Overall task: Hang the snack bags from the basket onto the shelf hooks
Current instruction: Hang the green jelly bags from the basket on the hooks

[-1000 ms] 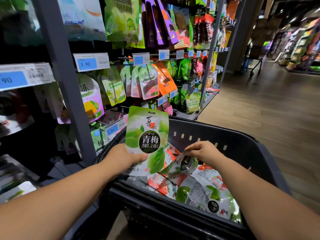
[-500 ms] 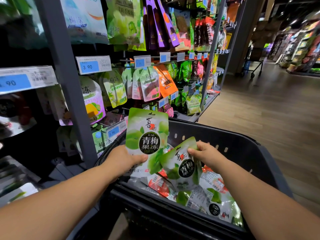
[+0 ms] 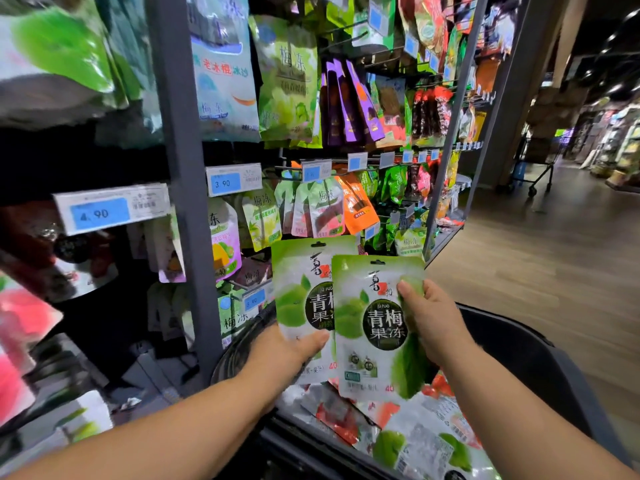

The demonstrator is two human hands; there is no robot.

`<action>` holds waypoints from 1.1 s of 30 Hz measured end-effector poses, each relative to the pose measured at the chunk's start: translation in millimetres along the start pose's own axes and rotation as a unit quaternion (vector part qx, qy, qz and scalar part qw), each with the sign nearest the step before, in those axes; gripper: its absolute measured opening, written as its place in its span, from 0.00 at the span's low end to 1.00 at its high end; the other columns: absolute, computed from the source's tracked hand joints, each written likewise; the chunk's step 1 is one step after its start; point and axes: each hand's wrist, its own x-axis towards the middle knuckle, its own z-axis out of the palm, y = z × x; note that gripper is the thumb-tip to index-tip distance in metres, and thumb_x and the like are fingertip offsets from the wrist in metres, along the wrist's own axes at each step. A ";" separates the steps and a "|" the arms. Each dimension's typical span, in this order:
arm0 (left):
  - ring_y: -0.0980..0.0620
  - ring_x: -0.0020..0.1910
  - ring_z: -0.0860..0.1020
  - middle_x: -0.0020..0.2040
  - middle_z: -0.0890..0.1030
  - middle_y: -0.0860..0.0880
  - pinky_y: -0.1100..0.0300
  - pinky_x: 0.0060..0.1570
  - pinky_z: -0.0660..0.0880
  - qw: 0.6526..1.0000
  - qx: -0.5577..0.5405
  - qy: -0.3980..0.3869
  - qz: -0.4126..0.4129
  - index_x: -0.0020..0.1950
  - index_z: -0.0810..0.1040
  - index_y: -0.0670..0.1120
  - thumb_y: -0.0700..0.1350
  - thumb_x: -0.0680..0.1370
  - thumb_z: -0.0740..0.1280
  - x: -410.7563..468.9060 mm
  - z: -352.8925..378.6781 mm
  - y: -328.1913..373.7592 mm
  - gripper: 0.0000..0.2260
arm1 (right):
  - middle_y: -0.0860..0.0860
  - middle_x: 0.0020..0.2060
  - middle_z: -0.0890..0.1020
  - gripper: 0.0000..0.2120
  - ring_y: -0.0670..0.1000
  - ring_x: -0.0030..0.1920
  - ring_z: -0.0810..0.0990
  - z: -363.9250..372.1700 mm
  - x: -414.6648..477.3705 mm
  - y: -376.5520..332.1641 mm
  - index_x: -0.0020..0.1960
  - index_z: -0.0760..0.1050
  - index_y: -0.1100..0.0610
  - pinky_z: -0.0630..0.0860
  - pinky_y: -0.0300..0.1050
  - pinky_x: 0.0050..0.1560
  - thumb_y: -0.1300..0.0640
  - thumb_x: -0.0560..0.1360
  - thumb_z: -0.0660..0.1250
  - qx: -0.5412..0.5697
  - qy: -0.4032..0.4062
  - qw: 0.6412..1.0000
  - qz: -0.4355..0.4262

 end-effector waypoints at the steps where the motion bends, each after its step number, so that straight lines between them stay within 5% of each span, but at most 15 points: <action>1: 0.51 0.50 0.83 0.47 0.86 0.52 0.52 0.57 0.78 1.000 -0.011 -0.003 0.008 0.48 0.84 0.50 0.50 0.72 0.76 -2.6 1.6 1.5 0.07 | 0.57 0.46 0.86 0.04 0.61 0.49 0.84 4.6 -0.7 -1.9 0.51 0.79 0.55 0.80 0.59 0.53 0.56 0.80 0.66 -0.004 0.014 1.000 0.004; 7: 0.51 0.53 0.83 0.49 0.86 0.54 0.45 0.63 0.75 0.995 -0.103 -0.002 0.010 0.49 0.84 0.52 0.56 0.65 0.75 -18.3 0.8 11.6 0.15 | 0.54 0.42 0.85 0.11 0.59 0.47 0.83 26.4 -12.7 -14.6 0.45 0.79 0.57 0.79 0.62 0.54 0.49 0.77 0.68 -0.062 0.071 0.996 0.005; 12: 0.53 0.52 0.84 0.49 0.86 0.54 0.50 0.62 0.76 0.994 -0.095 -0.038 0.025 0.52 0.84 0.49 0.53 0.63 0.78 -30.4 -6.2 16.0 0.20 | 0.56 0.41 0.85 0.15 0.61 0.47 0.83 36.0 -24.8 -28.7 0.44 0.79 0.59 0.79 0.63 0.53 0.47 0.74 0.67 -0.066 0.067 0.996 -0.011; 16: 0.63 0.37 0.82 0.37 0.85 0.58 0.69 0.41 0.75 0.995 -0.095 -0.013 0.031 0.43 0.83 0.48 0.43 0.70 0.78 -36.1 -12.5 18.5 0.06 | 0.54 0.43 0.86 0.07 0.59 0.48 0.84 40.3 -32.9 -37.7 0.45 0.81 0.51 0.79 0.65 0.55 0.49 0.76 0.69 -0.010 0.028 0.999 -0.032; 18: 0.66 0.29 0.77 0.30 0.81 0.60 0.74 0.33 0.71 0.994 -0.099 0.011 0.042 0.38 0.80 0.48 0.40 0.71 0.77 -36.5 -18.2 20.3 0.07 | 0.53 0.46 0.86 0.02 0.56 0.50 0.85 42.6 -38.9 -45.5 0.49 0.80 0.50 0.80 0.62 0.56 0.53 0.78 0.69 0.039 -0.010 0.999 -0.035; 22: 0.55 0.44 0.84 0.40 0.86 0.55 0.59 0.49 0.78 0.992 -0.111 0.054 0.039 0.46 0.83 0.46 0.44 0.70 0.79 -35.0 -31.6 29.4 0.08 | 0.47 0.53 0.85 0.22 0.47 0.52 0.84 45.5 -51.3 -52.7 0.62 0.73 0.46 0.79 0.49 0.55 0.52 0.71 0.76 0.028 -0.125 0.991 -0.035; 25: 0.47 0.48 0.85 0.45 0.87 0.49 0.46 0.56 0.79 0.986 -0.142 0.077 0.042 0.48 0.84 0.46 0.46 0.67 0.80 -36.7 -39.9 39.9 0.12 | 0.49 0.54 0.85 0.40 0.54 0.54 0.85 48.4 -56.1 -45.7 0.65 0.69 0.45 0.78 0.59 0.59 0.50 0.58 0.84 0.029 -0.189 0.981 0.019; 28: 0.44 0.48 0.85 0.45 0.87 0.47 0.42 0.55 0.79 0.980 -0.163 0.103 0.042 0.48 0.84 0.44 0.40 0.71 0.77 -36.3 -49.6 49.3 0.08 | 0.54 0.54 0.85 0.43 0.58 0.54 0.84 54.7 -60.5 -40.6 0.65 0.69 0.49 0.77 0.63 0.60 0.53 0.55 0.84 0.055 -0.218 0.974 0.037; 33: 0.44 0.49 0.85 0.47 0.87 0.46 0.41 0.57 0.78 0.980 -0.168 0.088 0.059 0.52 0.84 0.43 0.45 0.68 0.80 -30.0 -71.8 79.5 0.15 | 0.55 0.52 0.85 0.44 0.59 0.54 0.84 73.9 -62.8 -55.6 0.63 0.73 0.53 0.77 0.60 0.59 0.54 0.51 0.87 0.114 -0.203 0.972 0.009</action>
